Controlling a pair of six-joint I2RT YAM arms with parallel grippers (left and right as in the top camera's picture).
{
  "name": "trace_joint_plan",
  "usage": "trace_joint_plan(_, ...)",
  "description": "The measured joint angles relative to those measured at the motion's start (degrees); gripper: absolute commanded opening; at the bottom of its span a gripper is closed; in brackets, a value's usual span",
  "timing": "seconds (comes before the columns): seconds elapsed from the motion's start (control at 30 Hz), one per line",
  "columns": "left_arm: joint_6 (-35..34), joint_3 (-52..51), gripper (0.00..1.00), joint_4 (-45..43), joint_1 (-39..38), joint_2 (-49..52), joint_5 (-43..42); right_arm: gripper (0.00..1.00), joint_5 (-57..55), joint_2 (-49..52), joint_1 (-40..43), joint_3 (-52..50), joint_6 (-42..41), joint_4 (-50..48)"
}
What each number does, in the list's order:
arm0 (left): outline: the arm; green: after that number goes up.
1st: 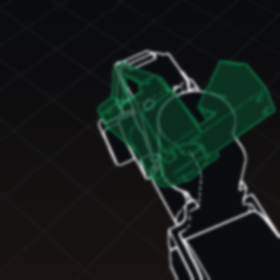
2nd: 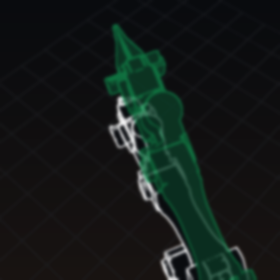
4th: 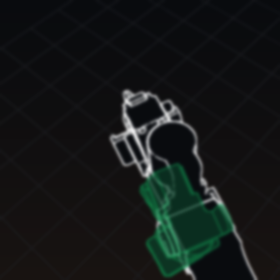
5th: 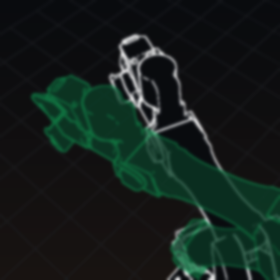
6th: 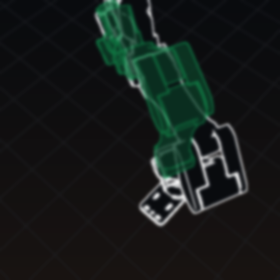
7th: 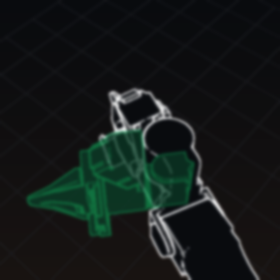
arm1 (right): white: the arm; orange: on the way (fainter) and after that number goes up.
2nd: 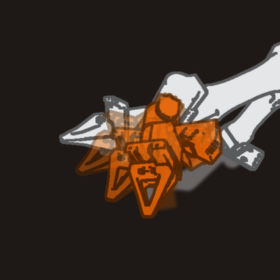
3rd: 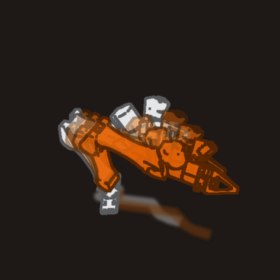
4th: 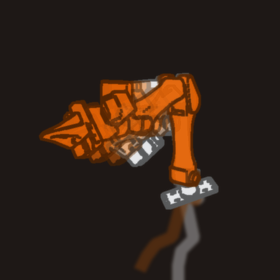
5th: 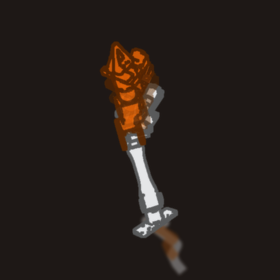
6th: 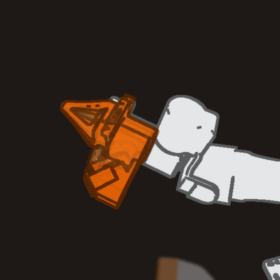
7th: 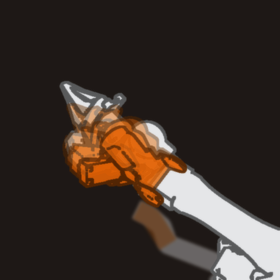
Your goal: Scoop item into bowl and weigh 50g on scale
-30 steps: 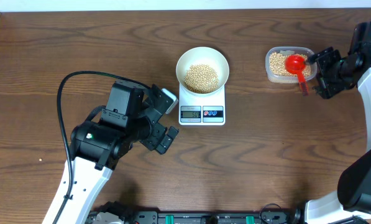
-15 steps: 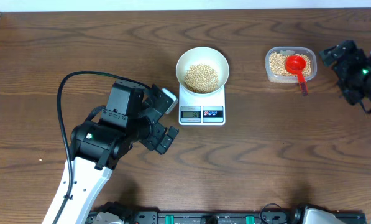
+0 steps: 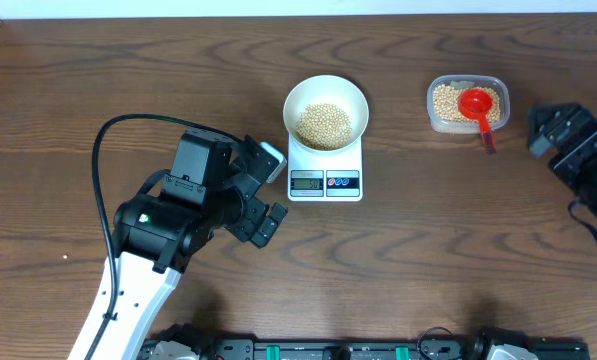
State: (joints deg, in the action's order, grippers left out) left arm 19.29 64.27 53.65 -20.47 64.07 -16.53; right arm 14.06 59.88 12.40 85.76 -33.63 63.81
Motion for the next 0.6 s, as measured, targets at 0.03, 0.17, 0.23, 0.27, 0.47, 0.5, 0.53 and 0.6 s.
trace_joint_plan(0.03,0.00,0.00,0.98,0.00,0.00,0.00,0.00,0.99,-0.02,-0.04,0.00,0.02,0.15,1.33)
trace_joint_plan(0.17,0.00,0.00,0.98,-0.02,0.00,0.00,0.00,0.99,-0.92,-0.39,0.00,0.00,1.44,5.16)
trace_joint_plan(0.23,0.00,0.00,0.98,0.00,0.00,0.00,0.00,0.99,-1.79,-0.59,0.00,0.00,3.06,5.64)
trace_joint_plan(0.27,0.00,0.00,0.98,-0.02,0.00,0.00,0.00,0.99,-2.36,-0.66,0.00,0.00,3.91,5.62)
trace_joint_plan(0.47,0.00,0.00,0.98,0.00,0.00,0.00,0.00,0.99,-6.32,-0.81,-0.15,-0.11,11.50,3.50)
trace_joint_plan(0.5,0.00,0.00,0.98,0.00,0.00,0.00,0.00,0.99,-6.78,-0.94,-0.39,-0.33,13.11,2.16)
trace_joint_plan(0.53,0.00,0.00,0.98,0.00,0.00,0.00,0.00,0.99,-7.37,-1.20,-0.83,-0.85,14.97,0.42)
trace_joint_plan(0.6,0.00,0.00,0.98,0.00,0.00,0.00,0.00,0.99,-8.39,-2.43,-1.90,-3.17,18.21,-3.96)
